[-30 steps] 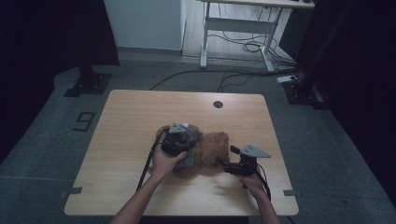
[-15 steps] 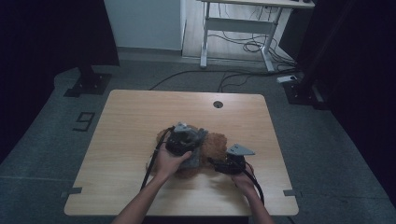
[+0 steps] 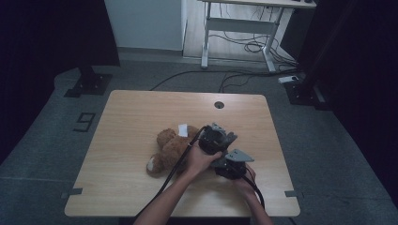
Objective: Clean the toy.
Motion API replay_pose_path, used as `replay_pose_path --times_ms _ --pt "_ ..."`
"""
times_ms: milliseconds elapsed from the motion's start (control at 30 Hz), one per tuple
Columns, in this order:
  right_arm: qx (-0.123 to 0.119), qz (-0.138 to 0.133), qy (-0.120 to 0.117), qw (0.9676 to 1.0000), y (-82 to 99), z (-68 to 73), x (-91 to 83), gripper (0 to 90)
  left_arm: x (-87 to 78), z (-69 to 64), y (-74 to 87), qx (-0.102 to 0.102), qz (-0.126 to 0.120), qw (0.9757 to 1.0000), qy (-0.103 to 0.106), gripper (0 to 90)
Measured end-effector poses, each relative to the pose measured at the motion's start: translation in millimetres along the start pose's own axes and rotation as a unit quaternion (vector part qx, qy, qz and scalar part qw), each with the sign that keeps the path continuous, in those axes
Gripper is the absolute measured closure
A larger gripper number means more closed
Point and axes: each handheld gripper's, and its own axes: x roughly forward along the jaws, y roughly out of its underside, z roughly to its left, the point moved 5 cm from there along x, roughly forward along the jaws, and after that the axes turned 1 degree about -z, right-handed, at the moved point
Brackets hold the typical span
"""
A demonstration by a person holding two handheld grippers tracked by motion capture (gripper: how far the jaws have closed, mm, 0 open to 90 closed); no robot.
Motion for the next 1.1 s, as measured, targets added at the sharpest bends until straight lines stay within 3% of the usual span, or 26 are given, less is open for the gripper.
replay_pose_path --times_ms 100,200,300,400,500,533,633,800,867,933,1000,1100 --pt "-0.006 -0.001 0.005 1.0 -0.9 2.5 1.5 39.9 -14.1 9.0 0.4 -0.013 -0.006 0.9999 -0.008 78.9" --pt "-0.001 -0.001 0.004 1.0 -1.0 1.6 1.7 40.1 -28.9 22.6 3.7 0.0 -0.012 0.9984 -0.055 79.0" --pt "0.007 -0.001 0.0 1.0 -0.1 0.2 0.9 40.2 -42.0 44.7 15.3 -0.003 0.005 0.996 -0.089 79.1" --pt "0.011 -0.003 -0.004 0.9999 0.1 -0.6 0.7 40.2 -64.1 67.3 30.5 -0.04 -0.011 0.9965 -0.073 79.2" --pt "0.014 -0.002 -0.004 0.9999 0.1 -1.3 0.7 40.2 -93.2 89.0 41.9 -0.042 -0.026 0.9924 -0.113 79.2" --pt "0.015 -0.002 -0.004 0.9999 0.3 -1.6 0.5 40.2 -97.3 93.3 45.0 -0.044 -0.026 0.9919 -0.116 79.2" --pt "0.015 -0.003 -0.003 0.9999 0.5 -1.3 0.4 40.2 -118.1 121.5 73.4 -0.068 -0.019 0.9876 -0.14 79.2" --pt "0.021 -0.004 -0.003 0.9998 0.5 -1.7 0.7 40.2 -120.4 148.7 134.9 -0.114 0.013 0.9844 -0.133 79.1" --pt "0.023 -0.004 -0.004 0.9997 0.5 -2.1 0.8 40.2 -120.4 153.6 145.5 -0.14 -0.007 0.9842 -0.108 79.0" --pt "0.024 -0.005 -0.003 0.9997 0.6 -2.2 0.9 40.2 -123.1 153.8 141.6 -0.142 -0.014 0.9841 -0.105 78.9" --pt "0.025 -0.005 -0.002 0.9997 0.6 -2.2 0.9 40.1 -126.4 148.2 128.7 -0.125 -0.022 0.9858 -0.11 78.9" --pt "0.027 -0.006 -0.003 0.9996 0.9 -2.6 0.8 40.1 -132.0 131.3 97.8 -0.096 -0.055 0.9879 -0.108 79.1"
